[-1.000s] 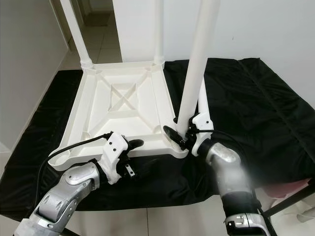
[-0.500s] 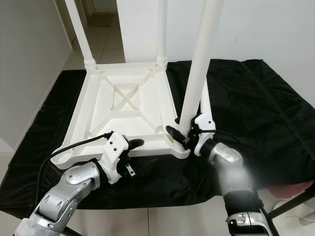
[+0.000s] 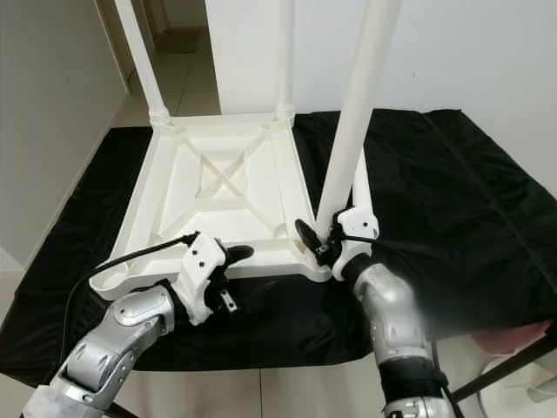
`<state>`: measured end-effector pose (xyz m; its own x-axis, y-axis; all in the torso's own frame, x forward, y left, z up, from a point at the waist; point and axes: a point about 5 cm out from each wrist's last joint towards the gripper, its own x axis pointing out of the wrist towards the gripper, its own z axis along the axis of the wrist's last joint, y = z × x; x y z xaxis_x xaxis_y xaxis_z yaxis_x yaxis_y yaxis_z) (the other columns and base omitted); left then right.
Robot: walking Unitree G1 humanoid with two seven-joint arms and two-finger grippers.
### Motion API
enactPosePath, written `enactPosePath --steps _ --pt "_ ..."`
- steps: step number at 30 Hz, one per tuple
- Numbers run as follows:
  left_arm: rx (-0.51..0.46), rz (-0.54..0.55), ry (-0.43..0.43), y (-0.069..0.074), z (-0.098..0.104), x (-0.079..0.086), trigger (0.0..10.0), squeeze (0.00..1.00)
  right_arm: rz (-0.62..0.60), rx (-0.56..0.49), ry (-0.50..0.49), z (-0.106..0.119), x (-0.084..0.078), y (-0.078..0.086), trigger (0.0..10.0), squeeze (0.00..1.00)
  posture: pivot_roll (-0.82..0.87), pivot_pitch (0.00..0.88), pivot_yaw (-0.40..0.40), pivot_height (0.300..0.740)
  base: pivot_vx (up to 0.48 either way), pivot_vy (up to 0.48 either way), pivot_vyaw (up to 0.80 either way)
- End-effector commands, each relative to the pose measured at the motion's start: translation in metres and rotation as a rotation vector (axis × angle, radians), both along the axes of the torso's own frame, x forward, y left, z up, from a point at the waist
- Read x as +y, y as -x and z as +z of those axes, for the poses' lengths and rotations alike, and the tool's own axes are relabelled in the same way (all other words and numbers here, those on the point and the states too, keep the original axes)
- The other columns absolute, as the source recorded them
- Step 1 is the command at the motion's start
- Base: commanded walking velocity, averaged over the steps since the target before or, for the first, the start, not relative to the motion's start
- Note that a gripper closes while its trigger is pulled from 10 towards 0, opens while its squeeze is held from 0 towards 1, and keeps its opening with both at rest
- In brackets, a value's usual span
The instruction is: Building children table
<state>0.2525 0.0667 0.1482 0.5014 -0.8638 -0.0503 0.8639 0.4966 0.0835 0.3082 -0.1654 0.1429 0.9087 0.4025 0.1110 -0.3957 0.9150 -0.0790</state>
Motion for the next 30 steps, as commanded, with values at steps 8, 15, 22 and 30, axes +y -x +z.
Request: enactPosePath --steps 8,15,22,30 --pt "-0.004 0.022 -0.017 -0.004 -0.001 0.004 10.0 0.0 -0.297 0.052 -0.074 -0.005 0.019 0.016 10.0 0.0 -0.06 0.0 0.046 0.74 0.0 0.0 0.0" --pt "-0.003 0.026 -0.016 -0.003 -0.002 0.005 10.0 0.0 -0.462 0.068 -0.087 -0.009 0.031 0.026 10.0 0.0 -0.06 0.0 0.04 0.74 0.0 0.0 0.0" --pt "0.0 0.032 -0.019 -0.002 -0.003 0.007 10.0 0.0 -0.485 0.061 -0.1 -0.006 0.036 0.031 10.0 0.0 -0.05 0.0 0.035 0.74 0.0 0.0 0.0" --pt "0.0 0.03 -0.019 0.0 -0.004 0.006 10.0 0.0 -0.335 -0.02 -0.211 0.012 0.032 0.03 10.0 1.0 -0.04 0.0 0.028 0.74 0.0 0.0 0.0"
